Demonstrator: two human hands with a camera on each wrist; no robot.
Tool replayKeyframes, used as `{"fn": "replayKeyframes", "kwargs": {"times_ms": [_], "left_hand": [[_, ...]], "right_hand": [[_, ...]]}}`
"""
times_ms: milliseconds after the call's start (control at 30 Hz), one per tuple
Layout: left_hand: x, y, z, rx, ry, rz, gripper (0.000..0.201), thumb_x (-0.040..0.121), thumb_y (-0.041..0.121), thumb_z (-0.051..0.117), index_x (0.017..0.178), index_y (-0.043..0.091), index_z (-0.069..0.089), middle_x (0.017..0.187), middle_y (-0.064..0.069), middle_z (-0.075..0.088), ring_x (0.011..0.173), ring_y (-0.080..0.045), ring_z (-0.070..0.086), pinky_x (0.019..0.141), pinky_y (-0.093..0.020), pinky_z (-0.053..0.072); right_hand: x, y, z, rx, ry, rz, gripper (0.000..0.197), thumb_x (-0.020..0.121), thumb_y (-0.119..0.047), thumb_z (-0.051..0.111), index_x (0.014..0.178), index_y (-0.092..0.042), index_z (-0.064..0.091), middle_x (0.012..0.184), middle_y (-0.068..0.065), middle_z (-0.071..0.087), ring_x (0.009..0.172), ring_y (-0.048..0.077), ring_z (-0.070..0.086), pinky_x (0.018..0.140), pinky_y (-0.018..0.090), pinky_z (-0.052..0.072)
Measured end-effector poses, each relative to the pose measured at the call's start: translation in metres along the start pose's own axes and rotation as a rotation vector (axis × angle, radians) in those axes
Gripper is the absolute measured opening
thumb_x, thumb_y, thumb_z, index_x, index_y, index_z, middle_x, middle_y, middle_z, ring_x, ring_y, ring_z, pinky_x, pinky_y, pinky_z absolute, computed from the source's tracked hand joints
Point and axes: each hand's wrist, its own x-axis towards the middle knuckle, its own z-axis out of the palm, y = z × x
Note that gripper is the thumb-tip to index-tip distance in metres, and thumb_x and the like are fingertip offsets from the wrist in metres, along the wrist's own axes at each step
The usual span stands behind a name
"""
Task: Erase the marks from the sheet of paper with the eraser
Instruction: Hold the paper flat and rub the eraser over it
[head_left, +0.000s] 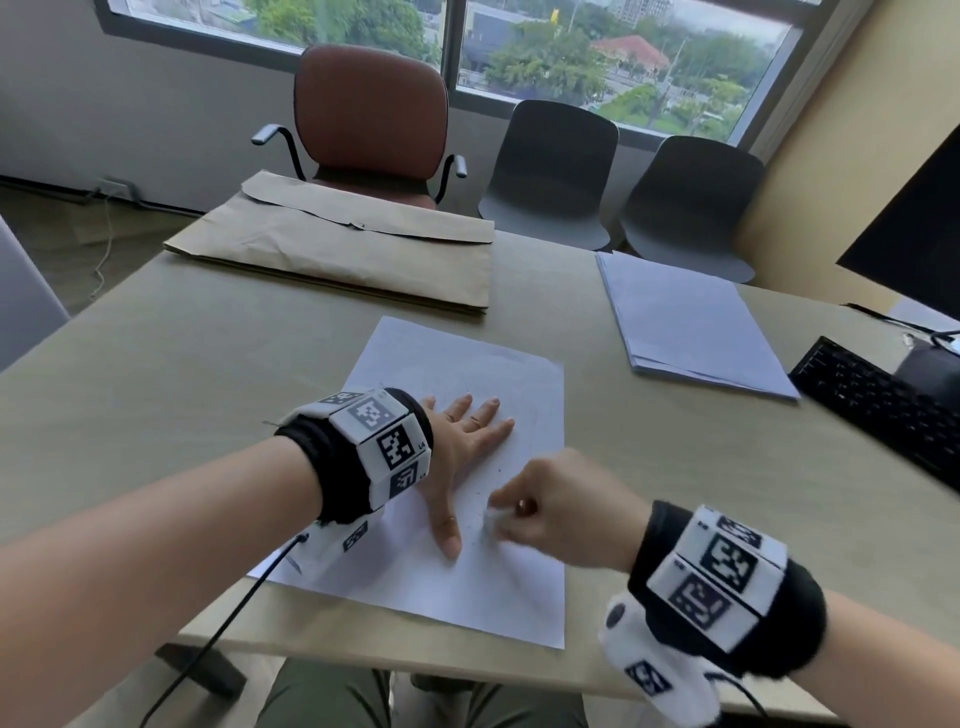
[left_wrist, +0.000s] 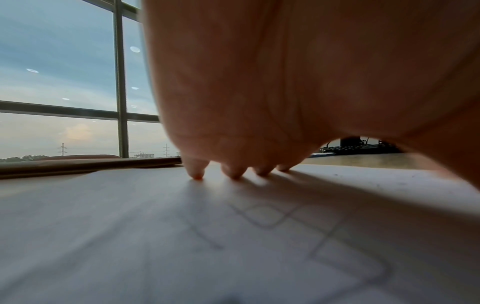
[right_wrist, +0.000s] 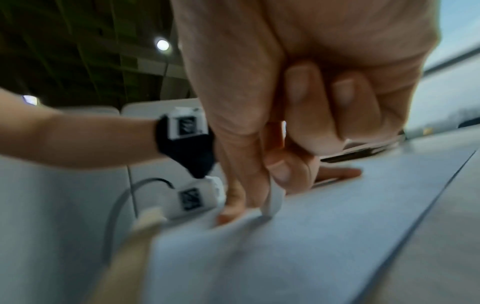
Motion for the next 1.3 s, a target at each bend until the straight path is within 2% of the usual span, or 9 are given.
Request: {"fn": "replayKeyframes", "kwargs": {"times_ms": [100,233,400,567,767,833,933,1133,1300], "left_hand": [[0.001,0.000,-0.001,-0.001,-0.003,-0.001,0.139,0.062,0.054,0.078,0.141,0.023,-0.032,0.150,0.000,-0.036,0.140,-0.024,-0.029,0.115,-0.051,-0.011],[0.001,0.000,0.000,-0.007,-0.005,-0.004,0.139,0.063,0.055,0.078,0.141,0.023,-0.033,0.150,0.000,-0.037,0.140,-0.024,-0.030,0.114,-0.050,-0.012],[-0.001,0.001,-0.001,-0.005,-0.004,-0.004,0.138,0.064,0.053,0.078,0.142,0.023,-0.032,0.150,0.000,-0.036,0.140,-0.024,-0.029,0.115,-0.049,-0.012],[-0.001,0.000,-0.001,-0.010,-0.003,-0.010,0.138,0.063,0.053,0.078,0.142,0.022,-0.032,0.150,0.000,-0.036,0.140,-0.024,-0.029,0.115,-0.051,-0.011],[-0.003,0.001,-0.002,-0.015,-0.004,-0.008,0.137,0.065,0.052,0.078,0.142,0.023,-0.031,0.151,0.001,-0.035,0.140,-0.023,-0.029,0.116,-0.049,-0.011],[-0.003,0.000,-0.002,-0.017,-0.006,-0.008,0.137,0.064,0.052,0.078,0.142,0.023,-0.031,0.151,0.000,-0.035,0.140,-0.023,-0.029,0.116,-0.048,-0.011],[-0.003,0.000,-0.002,-0.017,-0.006,-0.012,0.137,0.064,0.054,0.077,0.142,0.023,-0.031,0.150,0.000,-0.036,0.140,-0.024,-0.029,0.114,-0.049,-0.011],[-0.004,0.001,-0.002,-0.012,-0.003,-0.010,0.136,0.065,0.052,0.078,0.142,0.023,-0.031,0.151,0.001,-0.035,0.140,-0.023,-0.029,0.116,-0.048,-0.010],[-0.003,0.000,-0.002,-0.020,-0.003,-0.011,0.137,0.064,0.054,0.077,0.142,0.023,-0.031,0.151,0.000,-0.035,0.140,-0.024,-0.029,0.115,-0.049,-0.011]], "right_hand": [[0.002,0.001,-0.008,0.047,-0.102,-0.007,0.021,0.084,-0.030,0.060,0.097,-0.021,0.073,0.069,-0.004,0.065,0.060,0.009,0.050,0.070,0.029,0.048],[0.018,0.018,-0.017,0.034,0.079,0.112,0.025,0.085,-0.032,0.060,0.104,-0.021,0.072,0.098,0.001,0.072,0.091,0.018,0.063,0.082,0.031,0.052],[-0.001,0.003,-0.003,0.049,-0.081,-0.021,0.017,0.083,-0.030,0.061,0.087,-0.018,0.073,0.054,-0.015,0.059,0.053,0.009,0.048,0.062,0.026,0.043],[0.019,0.016,-0.018,0.052,0.040,0.086,0.027,0.084,-0.036,0.063,0.106,-0.023,0.071,0.098,-0.001,0.072,0.088,0.015,0.063,0.080,0.028,0.051],[-0.004,0.004,-0.005,0.047,-0.145,-0.014,0.020,0.082,-0.031,0.062,0.097,-0.024,0.073,0.050,-0.022,0.056,0.053,0.001,0.051,0.058,0.020,0.040],[0.004,0.009,-0.012,0.027,-0.130,0.006,0.023,0.082,-0.035,0.064,0.102,-0.026,0.072,0.058,-0.029,0.061,0.059,-0.002,0.054,0.061,0.019,0.044],[0.022,0.021,-0.019,0.059,0.044,0.096,0.027,0.083,-0.035,0.063,0.107,-0.023,0.071,0.095,-0.005,0.072,0.085,0.012,0.060,0.080,0.027,0.049],[-0.003,0.009,-0.008,0.081,-0.188,0.000,0.019,0.081,-0.031,0.064,0.096,-0.024,0.073,0.049,-0.025,0.056,0.052,-0.001,0.050,0.059,0.020,0.042],[0.026,0.026,-0.020,0.112,0.020,0.101,0.030,0.082,-0.036,0.066,0.109,-0.021,0.070,0.069,-0.019,0.057,0.062,0.001,0.047,0.066,0.017,0.037]]}}
